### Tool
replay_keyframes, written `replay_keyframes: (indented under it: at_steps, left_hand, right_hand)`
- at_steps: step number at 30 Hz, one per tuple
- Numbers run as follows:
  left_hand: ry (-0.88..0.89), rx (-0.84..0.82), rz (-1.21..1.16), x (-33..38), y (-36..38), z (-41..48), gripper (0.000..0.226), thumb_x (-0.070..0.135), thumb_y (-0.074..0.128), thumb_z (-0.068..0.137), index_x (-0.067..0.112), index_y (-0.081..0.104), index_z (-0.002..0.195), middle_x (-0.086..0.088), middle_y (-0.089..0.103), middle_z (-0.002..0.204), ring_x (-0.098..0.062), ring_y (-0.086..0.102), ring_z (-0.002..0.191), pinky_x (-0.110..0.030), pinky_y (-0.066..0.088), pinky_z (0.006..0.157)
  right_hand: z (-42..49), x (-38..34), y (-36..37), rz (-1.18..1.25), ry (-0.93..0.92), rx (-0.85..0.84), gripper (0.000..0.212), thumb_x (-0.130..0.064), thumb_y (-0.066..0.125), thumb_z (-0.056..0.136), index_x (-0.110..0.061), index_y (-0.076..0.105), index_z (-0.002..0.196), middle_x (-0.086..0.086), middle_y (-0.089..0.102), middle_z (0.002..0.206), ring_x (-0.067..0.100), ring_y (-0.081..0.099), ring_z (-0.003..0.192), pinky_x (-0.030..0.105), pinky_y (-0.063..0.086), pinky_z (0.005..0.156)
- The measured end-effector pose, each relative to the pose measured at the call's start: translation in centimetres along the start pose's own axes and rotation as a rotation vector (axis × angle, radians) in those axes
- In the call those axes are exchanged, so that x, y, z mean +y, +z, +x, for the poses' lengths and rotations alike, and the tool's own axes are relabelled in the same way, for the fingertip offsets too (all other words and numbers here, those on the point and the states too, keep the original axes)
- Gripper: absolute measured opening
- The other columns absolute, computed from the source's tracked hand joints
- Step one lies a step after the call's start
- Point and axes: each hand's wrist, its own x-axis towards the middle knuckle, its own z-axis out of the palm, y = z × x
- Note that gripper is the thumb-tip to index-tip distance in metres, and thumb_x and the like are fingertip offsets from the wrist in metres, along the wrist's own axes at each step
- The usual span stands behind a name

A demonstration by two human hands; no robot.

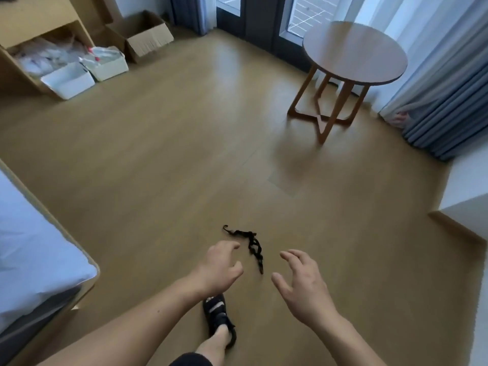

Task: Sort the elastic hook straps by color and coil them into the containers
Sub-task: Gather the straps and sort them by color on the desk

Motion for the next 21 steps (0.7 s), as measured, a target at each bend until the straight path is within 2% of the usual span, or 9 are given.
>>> replay_keyframes:
  at_steps: [5,12,19,21]
  left_hand:
    - [-0.157,-0.036,-0.072,-4.8,3.7,13.2,0.052,0.026,0.052,0.095,0.015,0.042,0.145,-0.003,0.044,0.149,-0.018,0.039,0.138,-0.029,0.031,0.114]
    - [-0.355,-0.088,-0.137,-15.6,16.1,31.4,0.05,0.025,0.053,0.095,0.014,0.043,0.143,-0.005,0.046,0.147,-0.022,0.043,0.135,-0.031,0.034,0.11]
    - [-0.429,-0.122,-0.177,-25.7,27.9,38.8,0.05,0.024,0.054,0.094,0.017,0.043,0.143,-0.002,0.046,0.145,-0.021,0.046,0.129,-0.03,0.037,0.106]
    - [-0.423,-0.131,-0.169,-27.4,30.0,39.6,0.051,0.024,0.054,0.094,0.019,0.043,0.143,-0.001,0.047,0.144,-0.019,0.046,0.129,-0.029,0.037,0.107]
  right_hand:
    - [14.1,4.7,8.3,0.054,0.114,-0.123,0.054,-0.041,0.052,0.097,-0.023,0.039,0.146,-0.006,0.038,0.146,0.013,0.03,0.136,0.027,0.029,0.11]
    - [31.6,16.9,26.3,0.003,0.282,-0.314,0.057,-0.036,0.051,0.096,-0.022,0.034,0.148,0.0,0.039,0.148,0.021,0.038,0.134,0.035,0.038,0.105]
    - [41.1,27.3,42.6,-0.027,0.489,-0.338,0.077,-0.047,0.062,0.089,-0.018,0.026,0.151,0.005,0.04,0.146,0.026,0.041,0.133,0.039,0.041,0.101]
    - [42.0,28.8,46.1,-0.056,0.512,-0.304,0.072,-0.047,0.063,0.089,-0.016,0.03,0.145,0.007,0.042,0.14,0.027,0.044,0.128,0.039,0.044,0.097]
